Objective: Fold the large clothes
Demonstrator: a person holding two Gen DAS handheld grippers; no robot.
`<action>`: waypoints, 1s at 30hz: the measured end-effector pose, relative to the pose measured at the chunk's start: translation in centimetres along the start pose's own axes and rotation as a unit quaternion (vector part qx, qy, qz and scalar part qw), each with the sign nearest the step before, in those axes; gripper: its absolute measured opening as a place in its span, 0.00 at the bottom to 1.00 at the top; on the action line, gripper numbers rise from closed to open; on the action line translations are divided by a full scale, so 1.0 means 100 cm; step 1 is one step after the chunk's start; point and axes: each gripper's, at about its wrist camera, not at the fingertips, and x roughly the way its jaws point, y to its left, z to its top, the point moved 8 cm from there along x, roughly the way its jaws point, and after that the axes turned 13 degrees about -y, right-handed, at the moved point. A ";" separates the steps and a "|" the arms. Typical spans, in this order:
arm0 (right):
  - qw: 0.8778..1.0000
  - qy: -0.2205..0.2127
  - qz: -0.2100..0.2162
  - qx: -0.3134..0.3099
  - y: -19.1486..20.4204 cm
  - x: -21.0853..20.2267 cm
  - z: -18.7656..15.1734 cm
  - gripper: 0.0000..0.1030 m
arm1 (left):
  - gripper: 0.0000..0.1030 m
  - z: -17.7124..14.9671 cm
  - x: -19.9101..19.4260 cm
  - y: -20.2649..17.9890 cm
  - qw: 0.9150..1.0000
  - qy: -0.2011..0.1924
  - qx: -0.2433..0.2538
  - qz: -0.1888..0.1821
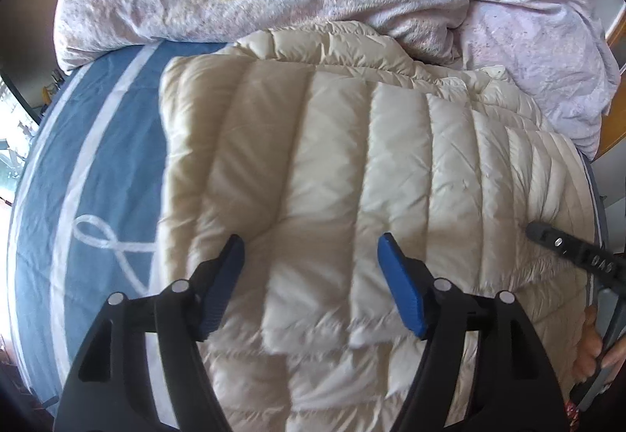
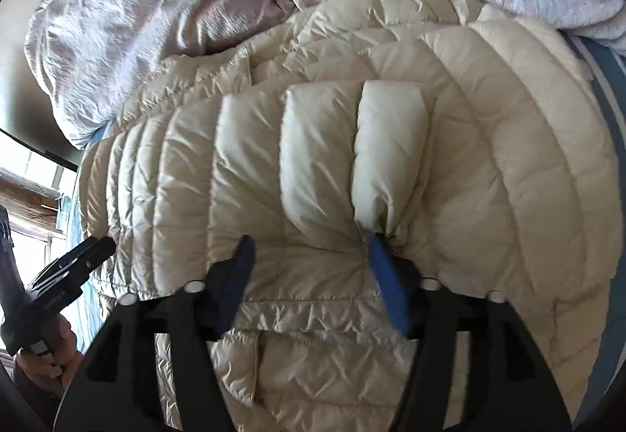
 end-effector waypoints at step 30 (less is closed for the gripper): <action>0.995 0.084 -0.048 0.037 -0.167 -0.159 -0.166 0.79 | 0.73 -0.178 -0.132 0.068 0.998 0.027 -0.013 0.051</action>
